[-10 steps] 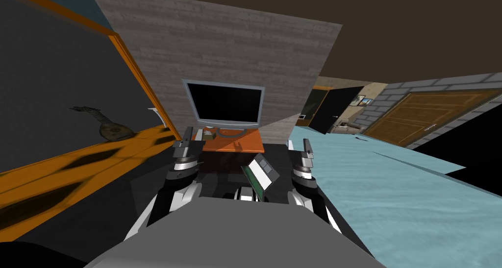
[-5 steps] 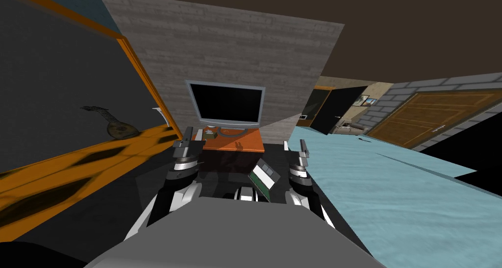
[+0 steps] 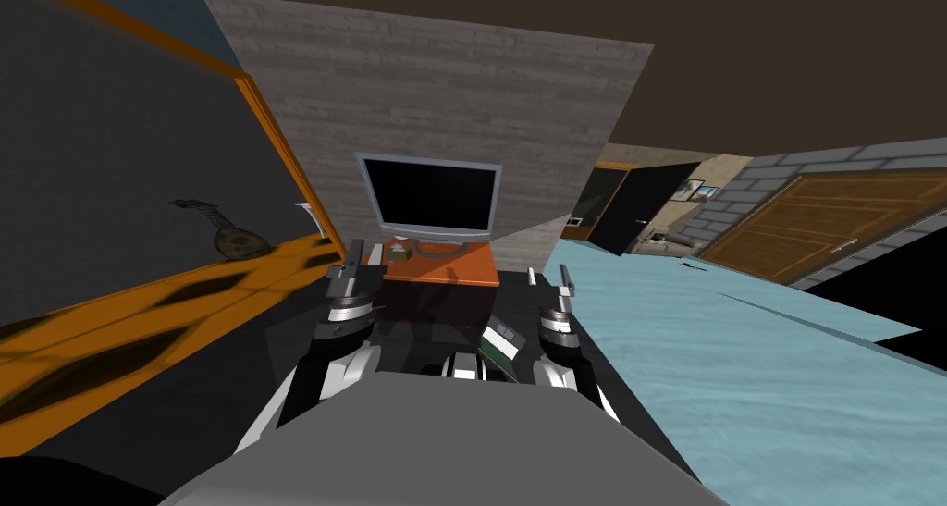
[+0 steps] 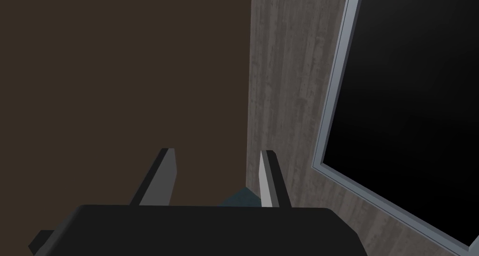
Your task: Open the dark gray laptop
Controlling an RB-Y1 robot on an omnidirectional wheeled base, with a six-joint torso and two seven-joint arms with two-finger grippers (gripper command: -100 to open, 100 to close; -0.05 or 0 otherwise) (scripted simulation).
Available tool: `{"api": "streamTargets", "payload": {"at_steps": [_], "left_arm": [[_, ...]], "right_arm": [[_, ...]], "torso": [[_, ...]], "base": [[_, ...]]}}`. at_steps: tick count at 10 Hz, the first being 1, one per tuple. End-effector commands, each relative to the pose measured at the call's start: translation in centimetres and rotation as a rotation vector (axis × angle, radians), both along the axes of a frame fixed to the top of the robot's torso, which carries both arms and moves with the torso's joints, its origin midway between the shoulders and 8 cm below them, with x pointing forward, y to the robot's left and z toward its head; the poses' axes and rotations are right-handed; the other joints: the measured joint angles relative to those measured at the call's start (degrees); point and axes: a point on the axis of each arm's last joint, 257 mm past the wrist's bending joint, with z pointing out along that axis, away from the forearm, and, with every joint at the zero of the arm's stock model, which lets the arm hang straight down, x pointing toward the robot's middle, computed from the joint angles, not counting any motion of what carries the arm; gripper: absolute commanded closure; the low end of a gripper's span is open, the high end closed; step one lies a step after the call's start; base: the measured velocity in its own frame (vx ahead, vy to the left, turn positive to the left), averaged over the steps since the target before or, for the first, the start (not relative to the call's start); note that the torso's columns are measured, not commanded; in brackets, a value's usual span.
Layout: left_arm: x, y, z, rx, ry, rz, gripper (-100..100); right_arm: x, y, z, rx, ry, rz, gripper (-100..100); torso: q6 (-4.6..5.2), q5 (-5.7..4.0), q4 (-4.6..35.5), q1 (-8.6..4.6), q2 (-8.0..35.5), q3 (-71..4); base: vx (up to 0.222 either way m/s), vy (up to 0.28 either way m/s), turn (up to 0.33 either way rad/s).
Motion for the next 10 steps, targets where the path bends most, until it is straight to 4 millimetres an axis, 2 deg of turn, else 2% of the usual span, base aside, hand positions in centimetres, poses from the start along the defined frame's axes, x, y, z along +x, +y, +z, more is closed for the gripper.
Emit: {"api": "streamTargets", "payload": {"at_steps": [1,10], "left_arm": [[0.0,0.0,0.0,0.000,0.000,0.000,0],[0.0,0.0,0.0,0.000,0.000,0.000,0]], "right_arm": [[0.6,0.6,-1.1,0.089,0.030,0.076,-100],[2.4,2.6,-4.7,0.366,0.125,0.291,-100]], "torso": [[0.02,0.01,0.00,0.02,-0.01,-0.01],[0.01,0.00,0.00,-0.01,0.01,0.00]], "base": [[-0.030,-0.013,0.039],[-0.031,-0.012,0.036]]}}
